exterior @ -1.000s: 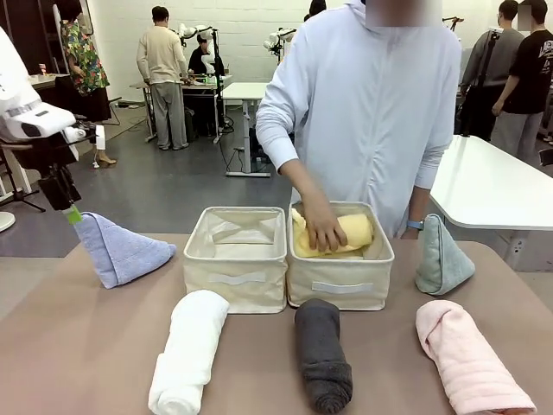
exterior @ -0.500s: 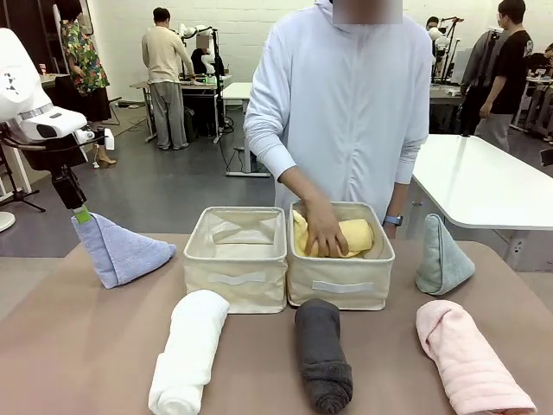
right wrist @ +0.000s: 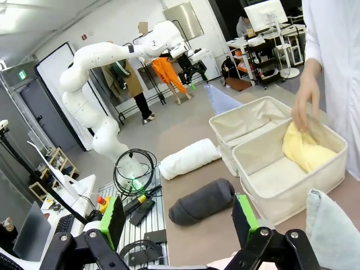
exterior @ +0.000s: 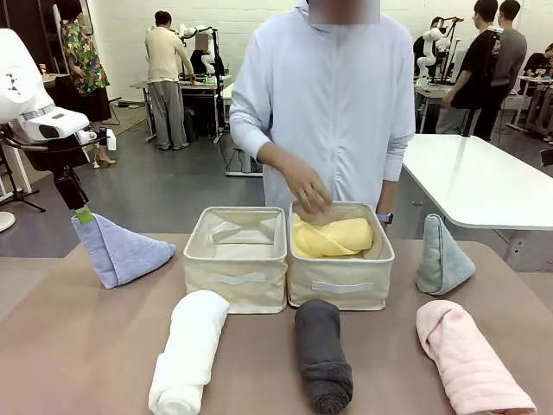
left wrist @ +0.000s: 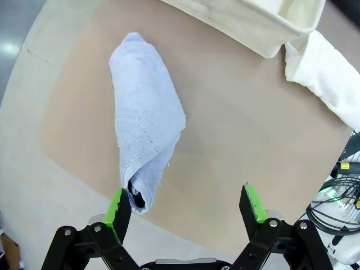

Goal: Sort the towels based on their folding style.
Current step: Pick up one triangle-folded towel and place it in the left Fabric basket.

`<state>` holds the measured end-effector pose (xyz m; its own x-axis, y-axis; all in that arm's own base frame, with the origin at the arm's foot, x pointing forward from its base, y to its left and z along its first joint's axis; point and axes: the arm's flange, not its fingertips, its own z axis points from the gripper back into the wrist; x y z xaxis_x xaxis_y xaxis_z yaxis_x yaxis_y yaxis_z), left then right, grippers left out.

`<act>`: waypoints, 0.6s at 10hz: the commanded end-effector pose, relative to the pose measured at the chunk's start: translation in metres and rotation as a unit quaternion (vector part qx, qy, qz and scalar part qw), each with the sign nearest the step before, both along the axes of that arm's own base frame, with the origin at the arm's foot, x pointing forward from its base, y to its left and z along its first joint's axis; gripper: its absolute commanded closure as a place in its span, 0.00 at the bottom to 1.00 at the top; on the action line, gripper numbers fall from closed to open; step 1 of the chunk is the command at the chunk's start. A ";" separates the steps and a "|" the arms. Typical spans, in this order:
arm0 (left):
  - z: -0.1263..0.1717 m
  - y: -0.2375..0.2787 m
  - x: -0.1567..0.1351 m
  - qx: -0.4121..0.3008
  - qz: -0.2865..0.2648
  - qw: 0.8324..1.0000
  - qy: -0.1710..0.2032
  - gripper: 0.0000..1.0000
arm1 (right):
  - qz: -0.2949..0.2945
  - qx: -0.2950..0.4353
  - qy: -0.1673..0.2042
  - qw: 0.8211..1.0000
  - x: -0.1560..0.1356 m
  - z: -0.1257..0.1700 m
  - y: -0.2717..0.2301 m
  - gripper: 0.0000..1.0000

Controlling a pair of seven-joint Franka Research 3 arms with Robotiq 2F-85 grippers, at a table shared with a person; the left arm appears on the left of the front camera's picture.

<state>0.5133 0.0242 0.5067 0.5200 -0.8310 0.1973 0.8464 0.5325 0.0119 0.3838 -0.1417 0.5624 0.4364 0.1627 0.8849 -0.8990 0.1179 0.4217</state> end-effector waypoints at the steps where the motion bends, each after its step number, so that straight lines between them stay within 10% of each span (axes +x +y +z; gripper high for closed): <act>1: -0.005 0.006 0.028 -0.014 0.034 0.999 0.001 0.00 | 0.001 0.016 -0.010 1.000 0.003 0.002 0.001 0.00; 6: -0.028 -0.001 0.068 0.001 0.064 0.997 0.032 0.00 | 0.001 0.016 -0.010 1.000 0.003 0.002 0.001 0.00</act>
<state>0.5730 0.0269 0.4755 0.6079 -0.7733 0.1801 0.7898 0.6123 -0.0366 0.3840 -0.1417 0.5621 0.4370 0.1629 0.8846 -0.8988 0.1172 0.4224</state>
